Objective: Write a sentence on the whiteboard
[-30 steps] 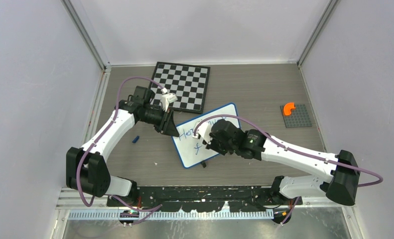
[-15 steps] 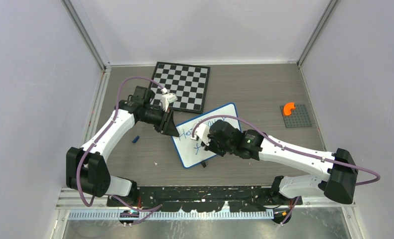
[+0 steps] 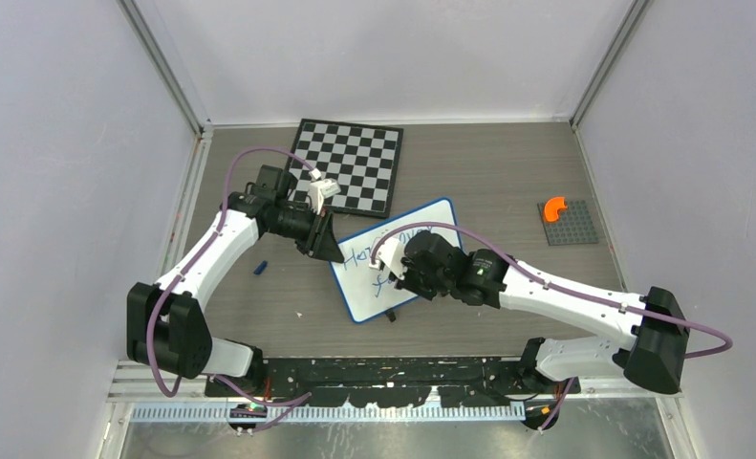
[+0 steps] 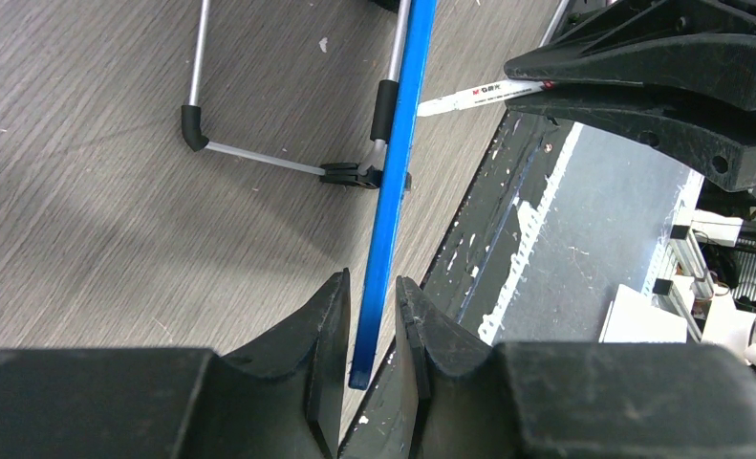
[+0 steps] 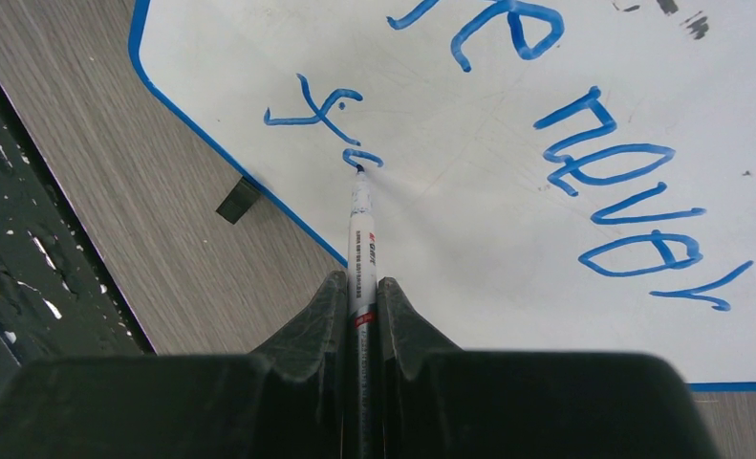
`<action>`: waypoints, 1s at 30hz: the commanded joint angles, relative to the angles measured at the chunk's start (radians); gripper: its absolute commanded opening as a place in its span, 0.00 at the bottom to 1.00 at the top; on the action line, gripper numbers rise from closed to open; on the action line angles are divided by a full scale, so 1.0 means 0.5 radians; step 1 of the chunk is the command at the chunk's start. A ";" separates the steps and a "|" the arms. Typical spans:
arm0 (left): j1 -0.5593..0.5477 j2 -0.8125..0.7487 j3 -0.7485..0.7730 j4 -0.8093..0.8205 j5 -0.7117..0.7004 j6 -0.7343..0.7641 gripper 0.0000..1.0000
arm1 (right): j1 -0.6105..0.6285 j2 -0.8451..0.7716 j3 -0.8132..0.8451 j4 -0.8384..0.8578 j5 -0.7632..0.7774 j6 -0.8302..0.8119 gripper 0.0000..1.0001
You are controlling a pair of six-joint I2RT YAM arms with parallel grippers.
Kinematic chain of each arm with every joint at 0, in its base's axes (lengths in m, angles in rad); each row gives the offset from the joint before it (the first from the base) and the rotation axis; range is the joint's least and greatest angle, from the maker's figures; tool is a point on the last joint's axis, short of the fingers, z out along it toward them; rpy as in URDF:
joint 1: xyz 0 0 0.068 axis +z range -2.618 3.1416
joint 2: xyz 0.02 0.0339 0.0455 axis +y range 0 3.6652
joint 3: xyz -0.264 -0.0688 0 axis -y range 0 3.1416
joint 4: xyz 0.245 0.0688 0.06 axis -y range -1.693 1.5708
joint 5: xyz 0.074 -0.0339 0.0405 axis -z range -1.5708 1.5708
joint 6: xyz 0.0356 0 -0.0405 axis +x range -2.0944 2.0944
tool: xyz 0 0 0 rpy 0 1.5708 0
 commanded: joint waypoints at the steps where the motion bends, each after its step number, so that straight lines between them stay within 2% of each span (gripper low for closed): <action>1: -0.009 -0.013 0.038 0.020 0.029 0.013 0.26 | -0.048 -0.072 0.064 0.042 0.090 -0.037 0.00; 14: -0.009 -0.012 0.035 0.026 0.026 0.013 0.26 | -0.060 -0.080 0.083 0.045 0.009 -0.004 0.00; 24: -0.009 -0.015 0.028 0.026 0.024 0.017 0.25 | -0.060 -0.081 -0.055 0.041 0.002 0.004 0.00; 30: -0.009 -0.006 0.033 0.026 0.029 0.017 0.25 | -0.059 -0.116 -0.002 -0.007 0.011 -0.001 0.00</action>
